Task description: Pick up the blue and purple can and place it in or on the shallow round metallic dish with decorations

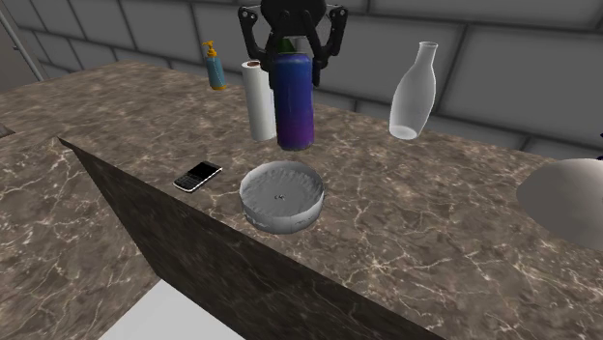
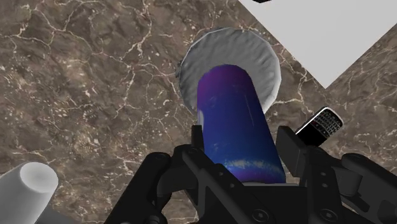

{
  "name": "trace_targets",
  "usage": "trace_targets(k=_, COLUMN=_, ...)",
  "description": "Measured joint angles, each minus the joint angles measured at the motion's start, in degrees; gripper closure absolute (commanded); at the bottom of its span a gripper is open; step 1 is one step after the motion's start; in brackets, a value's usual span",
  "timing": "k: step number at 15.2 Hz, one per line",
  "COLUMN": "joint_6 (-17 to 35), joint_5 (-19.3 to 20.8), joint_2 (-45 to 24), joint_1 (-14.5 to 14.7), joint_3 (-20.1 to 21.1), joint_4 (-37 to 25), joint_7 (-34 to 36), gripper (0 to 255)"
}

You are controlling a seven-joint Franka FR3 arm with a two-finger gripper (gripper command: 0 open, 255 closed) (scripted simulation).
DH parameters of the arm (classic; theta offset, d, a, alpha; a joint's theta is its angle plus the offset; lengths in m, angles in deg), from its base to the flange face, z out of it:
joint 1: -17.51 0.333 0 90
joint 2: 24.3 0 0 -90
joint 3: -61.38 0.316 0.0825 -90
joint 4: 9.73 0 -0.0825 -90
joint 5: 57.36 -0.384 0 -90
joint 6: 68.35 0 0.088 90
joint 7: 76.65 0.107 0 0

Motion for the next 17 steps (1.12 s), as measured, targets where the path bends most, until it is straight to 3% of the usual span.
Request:
trace_targets(k=4, joint_6=0.94, joint_5=-0.13, joint_2=1.29, joint_1=1.05, joint_3=1.51, joint_4=2.24, joint_7=2.59, gripper=255)
trace_targets(k=17, joint_6=11.23, joint_5=-0.06, joint_2=3.14, joint_1=1.04, joint_3=1.53, joint_4=14.4, joint_7=2.65, gripper=255)
